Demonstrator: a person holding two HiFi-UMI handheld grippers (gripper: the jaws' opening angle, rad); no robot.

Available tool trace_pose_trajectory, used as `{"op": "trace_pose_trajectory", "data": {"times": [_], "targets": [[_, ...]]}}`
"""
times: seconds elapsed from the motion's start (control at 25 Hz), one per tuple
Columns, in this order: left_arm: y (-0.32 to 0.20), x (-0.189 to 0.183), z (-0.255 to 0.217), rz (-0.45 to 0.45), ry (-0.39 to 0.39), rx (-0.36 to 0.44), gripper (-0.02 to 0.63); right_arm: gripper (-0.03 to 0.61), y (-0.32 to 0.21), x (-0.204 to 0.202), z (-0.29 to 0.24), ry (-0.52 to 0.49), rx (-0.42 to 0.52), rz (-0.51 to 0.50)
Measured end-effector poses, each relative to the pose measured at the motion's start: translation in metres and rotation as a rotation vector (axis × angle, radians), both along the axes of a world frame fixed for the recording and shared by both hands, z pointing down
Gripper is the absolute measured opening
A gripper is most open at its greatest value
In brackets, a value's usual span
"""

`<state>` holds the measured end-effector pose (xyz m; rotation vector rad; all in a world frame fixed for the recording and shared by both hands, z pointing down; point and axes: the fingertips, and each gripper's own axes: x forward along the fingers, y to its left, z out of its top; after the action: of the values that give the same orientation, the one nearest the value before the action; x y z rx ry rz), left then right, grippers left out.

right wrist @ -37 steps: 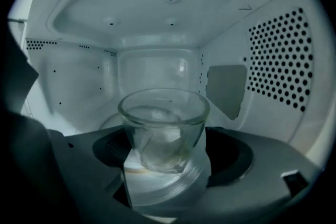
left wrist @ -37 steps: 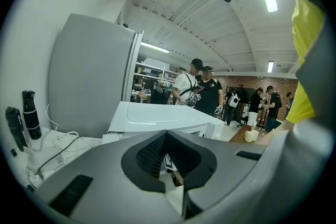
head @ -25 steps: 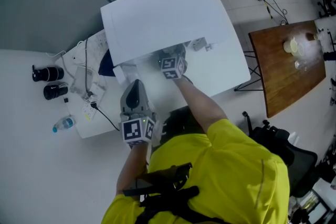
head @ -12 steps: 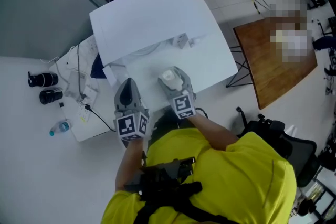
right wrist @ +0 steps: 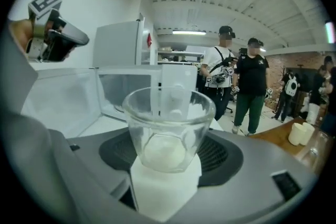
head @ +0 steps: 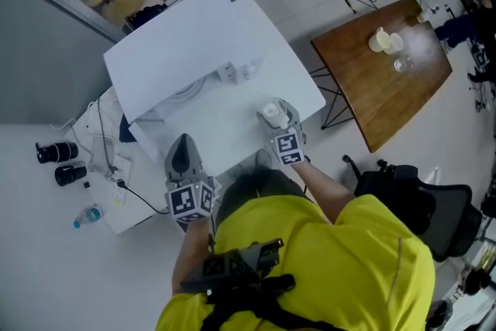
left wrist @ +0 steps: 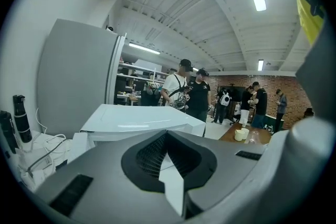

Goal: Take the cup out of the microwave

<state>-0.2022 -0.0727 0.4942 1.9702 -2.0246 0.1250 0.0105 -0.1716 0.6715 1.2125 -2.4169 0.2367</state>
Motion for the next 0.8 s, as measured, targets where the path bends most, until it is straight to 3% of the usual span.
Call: {"op": "trace_pose_trajectory", "data": {"times": [0.32,0.8], "targets": [[0.004,0.029,0.028,0.011,0.005,-0.084,-0.002,0.328,-0.076,0.046,0.088,0.082,-0.066,0.067],[0.005,0.039,0.041,-0.026,0.019,-0.109,-0.002,0.328,-0.101,0.056,0.130,0.105,-0.127,0.105]]}}
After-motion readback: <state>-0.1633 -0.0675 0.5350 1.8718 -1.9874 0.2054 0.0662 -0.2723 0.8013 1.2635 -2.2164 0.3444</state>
